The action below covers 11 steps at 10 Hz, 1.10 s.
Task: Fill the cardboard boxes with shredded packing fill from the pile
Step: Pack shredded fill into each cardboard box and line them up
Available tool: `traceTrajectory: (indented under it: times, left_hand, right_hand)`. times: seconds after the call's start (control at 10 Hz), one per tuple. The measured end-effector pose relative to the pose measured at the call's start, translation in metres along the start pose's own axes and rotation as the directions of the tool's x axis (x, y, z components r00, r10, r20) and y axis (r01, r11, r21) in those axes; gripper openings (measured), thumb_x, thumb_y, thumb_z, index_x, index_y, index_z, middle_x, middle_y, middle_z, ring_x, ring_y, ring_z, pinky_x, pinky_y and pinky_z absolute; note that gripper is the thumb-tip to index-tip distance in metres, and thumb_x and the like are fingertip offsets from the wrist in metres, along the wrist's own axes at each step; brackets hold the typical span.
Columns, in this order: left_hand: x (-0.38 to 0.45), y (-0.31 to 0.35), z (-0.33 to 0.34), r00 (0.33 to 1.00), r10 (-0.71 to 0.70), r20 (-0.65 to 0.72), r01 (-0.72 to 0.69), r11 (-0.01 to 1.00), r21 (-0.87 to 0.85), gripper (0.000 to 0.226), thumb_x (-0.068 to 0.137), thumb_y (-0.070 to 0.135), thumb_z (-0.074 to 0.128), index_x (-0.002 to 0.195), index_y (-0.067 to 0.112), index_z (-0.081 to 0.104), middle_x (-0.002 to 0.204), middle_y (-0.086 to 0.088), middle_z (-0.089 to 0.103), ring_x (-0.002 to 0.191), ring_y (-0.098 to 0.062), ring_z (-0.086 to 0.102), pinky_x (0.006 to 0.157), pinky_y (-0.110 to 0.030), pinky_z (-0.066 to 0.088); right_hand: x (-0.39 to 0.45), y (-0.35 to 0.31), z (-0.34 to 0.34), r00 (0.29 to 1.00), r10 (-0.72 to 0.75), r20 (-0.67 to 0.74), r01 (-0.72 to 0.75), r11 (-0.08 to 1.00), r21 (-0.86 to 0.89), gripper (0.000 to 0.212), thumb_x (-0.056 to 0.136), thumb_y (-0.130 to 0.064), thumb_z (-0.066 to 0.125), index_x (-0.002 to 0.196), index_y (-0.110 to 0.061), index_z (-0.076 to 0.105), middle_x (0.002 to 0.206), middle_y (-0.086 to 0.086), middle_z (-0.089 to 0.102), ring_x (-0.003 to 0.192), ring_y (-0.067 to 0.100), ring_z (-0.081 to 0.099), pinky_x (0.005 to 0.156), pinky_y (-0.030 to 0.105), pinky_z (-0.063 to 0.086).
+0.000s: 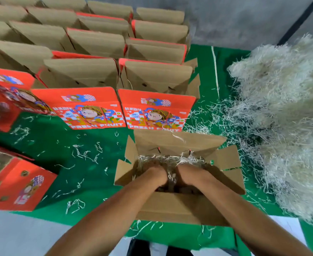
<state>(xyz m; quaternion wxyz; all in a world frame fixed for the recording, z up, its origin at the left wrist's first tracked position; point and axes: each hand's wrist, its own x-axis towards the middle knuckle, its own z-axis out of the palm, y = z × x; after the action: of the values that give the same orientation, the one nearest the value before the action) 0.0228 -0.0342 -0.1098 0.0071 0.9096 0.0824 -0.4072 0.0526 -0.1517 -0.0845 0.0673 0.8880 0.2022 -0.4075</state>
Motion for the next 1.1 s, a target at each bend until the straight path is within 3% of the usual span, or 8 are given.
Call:
traceTrajectory:
  times: [0.1, 0.2, 0.4, 0.5, 0.6, 0.7, 1.0, 1.1]
  left_hand:
    - [-0.008, 0.002, -0.002, 0.996, -0.011, -0.09, 0.012, 1.0, 0.015, 0.044, 0.098, 0.011, 0.053, 0.14, 0.001, 0.048, 0.144, -0.016, 0.049, 0.13, -0.03, 0.05, 0.087, -0.033, 0.044]
    - [-0.008, -0.005, 0.002, 0.989, -0.044, -0.14, 0.052, 0.997, 0.057, 0.063, 0.1, 0.012, 0.05, 0.154, -0.001, 0.02, 0.158, -0.023, 0.022, 0.143, -0.038, 0.03, 0.109, -0.046, 0.039]
    - [0.014, -0.026, 0.013, 0.998, 0.01, 0.061, -0.001, 0.989, -0.145, 0.056, 0.107, 0.02, 0.035, 0.158, 0.019, 0.013, 0.162, -0.013, 0.021, 0.142, -0.034, 0.034, 0.11, -0.04, 0.033]
    - [0.005, -0.019, -0.003, 0.99, 0.079, 0.12, -0.091, 0.991, 0.096, 0.056, 0.105, 0.01, 0.036, 0.158, 0.019, 0.018, 0.161, -0.014, 0.023, 0.137, -0.031, 0.042, 0.1, -0.033, 0.041]
    - [-0.002, -0.012, -0.006, 0.996, 0.06, 0.058, -0.066, 0.994, 0.092, 0.042, 0.099, 0.008, 0.048, 0.141, 0.004, 0.05, 0.151, -0.017, 0.043, 0.131, -0.03, 0.049, 0.099, -0.038, 0.045]
    - [-0.009, 0.008, -0.018, 0.998, 0.066, 0.009, -0.066, 0.984, 0.163, 0.041, 0.093, 0.012, 0.06, 0.134, 0.006, 0.057, 0.14, -0.011, 0.056, 0.125, -0.03, 0.056, 0.08, -0.04, 0.05]
    - [0.011, 0.028, 0.009, 0.978, 0.205, 0.037, -0.205, 0.979, 0.012, 0.089, 0.095, 0.025, 0.064, 0.16, 0.021, 0.004, 0.165, -0.015, 0.005, 0.147, -0.038, 0.022, 0.118, -0.048, 0.029]
    - [0.011, 0.026, -0.001, 0.984, 0.158, 0.082, -0.155, 0.987, -0.038, 0.082, 0.099, 0.033, 0.059, 0.16, 0.024, 0.005, 0.163, -0.015, 0.013, 0.148, -0.036, 0.021, 0.117, -0.05, 0.031]
  right_hand:
    - [-0.008, -0.008, -0.011, 0.978, -0.018, -0.207, -0.006, 0.993, -0.114, 0.034, 0.088, -0.007, 0.062, 0.12, -0.016, 0.063, 0.122, 0.008, 0.065, 0.114, 0.03, 0.063, 0.088, 0.038, 0.052]
    - [0.006, -0.004, -0.006, 0.987, -0.015, -0.161, -0.015, 0.983, -0.182, 0.053, 0.089, -0.016, 0.068, 0.139, -0.021, 0.051, 0.136, 0.008, 0.057, 0.125, 0.03, 0.058, 0.096, 0.039, 0.05]
    - [0.041, 0.024, 0.025, 0.993, 0.006, 0.121, -0.01, 0.999, 0.032, 0.063, 0.102, -0.031, 0.054, 0.158, -0.016, 0.028, 0.167, 0.008, 0.009, 0.149, 0.032, 0.025, 0.12, 0.041, 0.026]
    - [0.02, 0.019, 0.011, 0.996, -0.01, 0.089, 0.005, 0.998, 0.059, 0.067, 0.096, -0.038, 0.062, 0.155, -0.02, 0.034, 0.164, 0.008, 0.022, 0.147, 0.034, 0.029, 0.119, 0.044, 0.027]
    - [0.011, 0.014, 0.0, 0.999, 0.036, 0.016, -0.037, 0.999, 0.029, 0.038, 0.1, -0.013, 0.052, 0.138, -0.007, 0.054, 0.144, 0.017, 0.053, 0.128, 0.032, 0.054, 0.104, 0.037, 0.044]
    - [0.008, 0.015, -0.004, 0.986, 0.072, -0.148, -0.077, 0.997, -0.03, 0.04, 0.091, -0.001, 0.057, 0.13, -0.009, 0.059, 0.131, 0.014, 0.062, 0.119, 0.033, 0.061, 0.095, 0.041, 0.053]
    - [0.05, 0.035, 0.043, 0.987, 0.155, 0.048, -0.155, 0.988, -0.007, 0.073, 0.099, -0.043, 0.053, 0.159, -0.018, 0.02, 0.166, 0.016, 0.01, 0.153, 0.032, 0.009, 0.124, 0.042, 0.013]
    - [0.046, 0.036, 0.039, 0.991, 0.117, 0.057, -0.119, 0.992, 0.039, 0.08, 0.095, -0.048, 0.058, 0.159, -0.018, 0.02, 0.166, 0.016, 0.013, 0.153, 0.034, 0.013, 0.124, 0.043, 0.014]
